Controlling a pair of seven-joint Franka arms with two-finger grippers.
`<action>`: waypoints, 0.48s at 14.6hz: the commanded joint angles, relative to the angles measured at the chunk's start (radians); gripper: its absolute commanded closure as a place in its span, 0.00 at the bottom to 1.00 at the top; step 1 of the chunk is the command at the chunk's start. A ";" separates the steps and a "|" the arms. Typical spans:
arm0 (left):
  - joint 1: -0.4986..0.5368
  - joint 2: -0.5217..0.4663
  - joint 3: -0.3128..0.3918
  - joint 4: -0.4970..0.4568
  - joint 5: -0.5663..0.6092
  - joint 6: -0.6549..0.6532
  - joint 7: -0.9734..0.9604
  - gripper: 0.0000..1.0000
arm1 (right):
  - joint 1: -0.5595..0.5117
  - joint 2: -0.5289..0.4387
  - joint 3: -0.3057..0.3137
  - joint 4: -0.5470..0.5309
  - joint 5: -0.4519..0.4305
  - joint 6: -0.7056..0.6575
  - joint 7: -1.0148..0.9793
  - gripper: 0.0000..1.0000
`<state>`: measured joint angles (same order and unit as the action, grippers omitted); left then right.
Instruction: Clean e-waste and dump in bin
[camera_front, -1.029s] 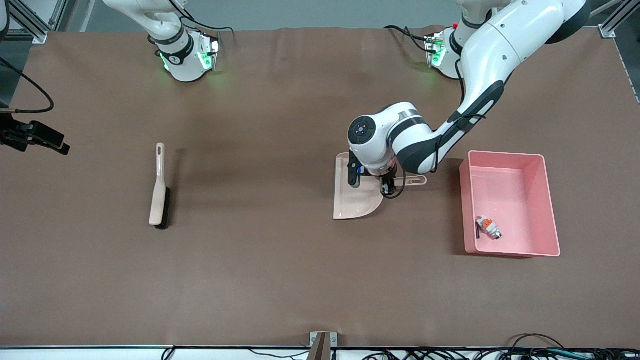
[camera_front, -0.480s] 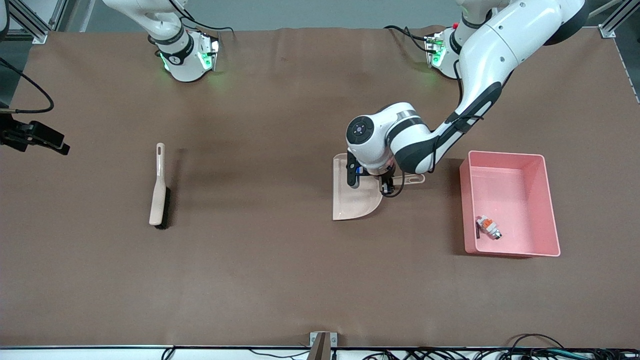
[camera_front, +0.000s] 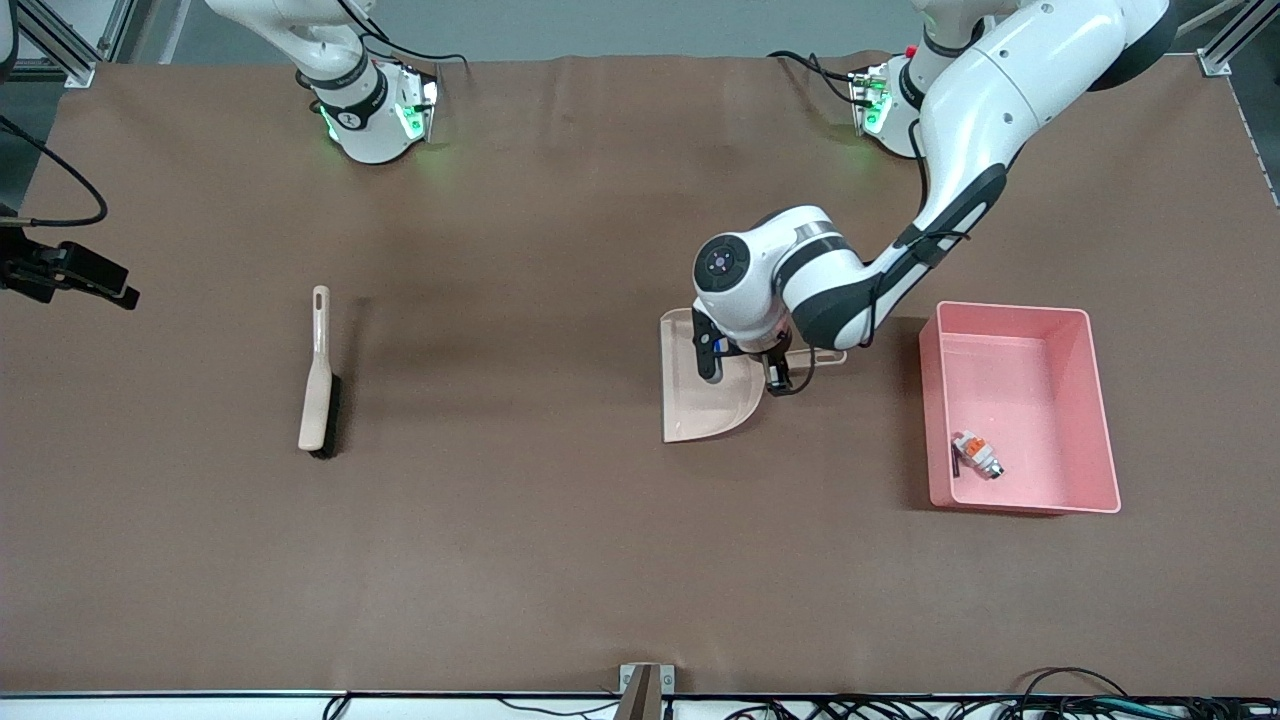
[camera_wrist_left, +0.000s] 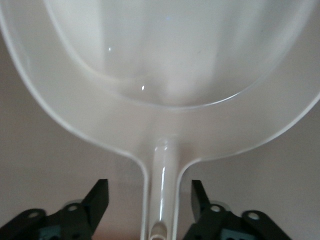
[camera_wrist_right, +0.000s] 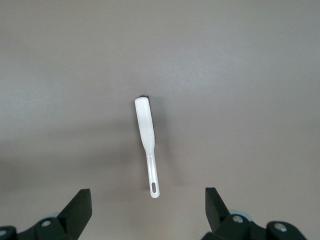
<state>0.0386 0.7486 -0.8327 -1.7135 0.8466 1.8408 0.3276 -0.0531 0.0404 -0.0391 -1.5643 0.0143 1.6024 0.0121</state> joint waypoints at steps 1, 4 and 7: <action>0.000 -0.032 -0.006 0.166 -0.114 -0.173 -0.005 0.00 | -0.010 -0.008 0.007 -0.007 0.007 0.010 0.011 0.00; 0.010 -0.055 -0.005 0.360 -0.211 -0.359 -0.009 0.00 | -0.008 -0.010 0.007 -0.005 0.006 0.031 0.011 0.00; 0.102 -0.132 -0.008 0.402 -0.260 -0.368 -0.121 0.00 | -0.007 -0.014 0.008 -0.002 -0.002 0.031 0.009 0.00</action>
<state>0.0897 0.6586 -0.8363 -1.3267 0.6329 1.4905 0.2842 -0.0531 0.0400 -0.0387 -1.5623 0.0142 1.6319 0.0121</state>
